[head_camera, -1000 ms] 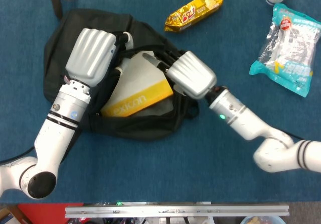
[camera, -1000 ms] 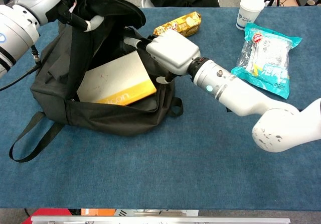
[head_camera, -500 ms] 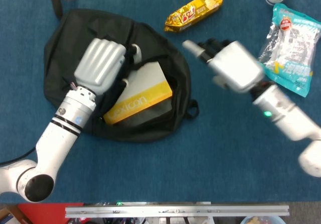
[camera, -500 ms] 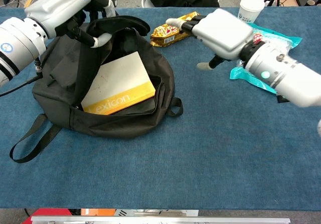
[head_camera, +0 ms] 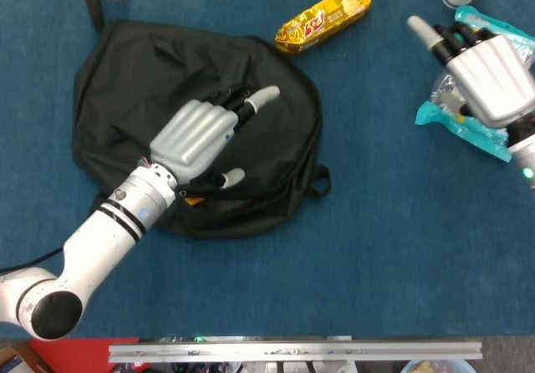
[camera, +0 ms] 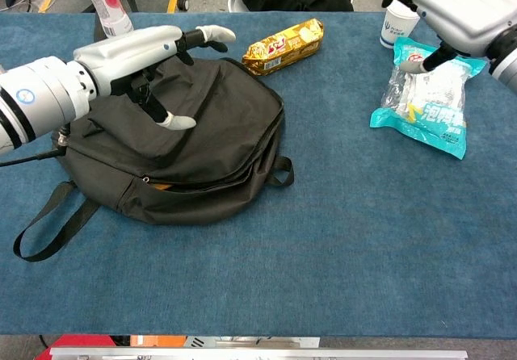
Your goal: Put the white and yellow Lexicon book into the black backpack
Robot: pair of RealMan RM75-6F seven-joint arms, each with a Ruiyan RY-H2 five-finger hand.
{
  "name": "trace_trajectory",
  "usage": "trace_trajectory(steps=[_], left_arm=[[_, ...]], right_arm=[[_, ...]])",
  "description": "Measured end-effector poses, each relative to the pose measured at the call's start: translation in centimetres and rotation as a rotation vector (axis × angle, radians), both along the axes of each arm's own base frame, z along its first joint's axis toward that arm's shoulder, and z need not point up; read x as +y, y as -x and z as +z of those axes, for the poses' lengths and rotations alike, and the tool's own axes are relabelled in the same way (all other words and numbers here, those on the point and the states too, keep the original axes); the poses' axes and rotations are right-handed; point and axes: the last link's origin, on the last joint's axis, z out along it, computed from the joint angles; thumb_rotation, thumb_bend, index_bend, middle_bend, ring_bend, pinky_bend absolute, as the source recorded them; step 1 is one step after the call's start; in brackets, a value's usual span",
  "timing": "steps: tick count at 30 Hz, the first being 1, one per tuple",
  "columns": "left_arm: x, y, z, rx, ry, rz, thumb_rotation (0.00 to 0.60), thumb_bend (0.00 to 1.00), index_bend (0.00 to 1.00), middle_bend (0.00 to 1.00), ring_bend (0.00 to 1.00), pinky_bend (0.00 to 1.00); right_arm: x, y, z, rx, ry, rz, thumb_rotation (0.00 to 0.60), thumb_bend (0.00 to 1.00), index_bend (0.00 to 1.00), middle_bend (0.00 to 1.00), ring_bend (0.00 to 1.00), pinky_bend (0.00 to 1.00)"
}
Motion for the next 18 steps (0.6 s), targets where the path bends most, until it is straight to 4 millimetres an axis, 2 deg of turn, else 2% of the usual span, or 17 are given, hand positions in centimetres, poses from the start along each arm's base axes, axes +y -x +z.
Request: trace_trajectory(steps=[4, 9, 13, 18], left_arm=[[-0.4, 0.2, -0.2, -0.005, 0.042, 0.014, 0.6, 0.2, 0.0, 0.13, 0.07, 0.17], [-0.2, 0.8, 0.4, -0.011, -0.028, 0.017, 0.6, 0.2, 0.01, 0.14, 0.09, 0.17], [0.1, 2.0, 1.2, -0.027, -0.128, 0.04, 0.6, 0.2, 0.07, 0.16, 0.1, 0.17], [0.3, 4.8, 2.4, -0.014, -0.275, 0.056, 0.6, 0.2, 0.1, 0.17, 0.1, 0.17]], right_arm=[[0.1, 0.9, 0.7, 0.005, 0.016, -0.023, 0.6, 0.13, 0.0, 0.3, 0.27, 0.52], [0.2, 1.9, 1.7, 0.026, 0.036, -0.053, 0.6, 0.14, 0.02, 0.32, 0.29, 0.52], [0.7, 2.8, 2.9, 0.024, 0.07, -0.082, 0.6, 0.16, 0.1, 0.35, 0.3, 0.52], [2.4, 4.5, 4.9, 0.031, 0.096, -0.141, 0.6, 0.17, 0.22, 0.39, 0.33, 0.52]])
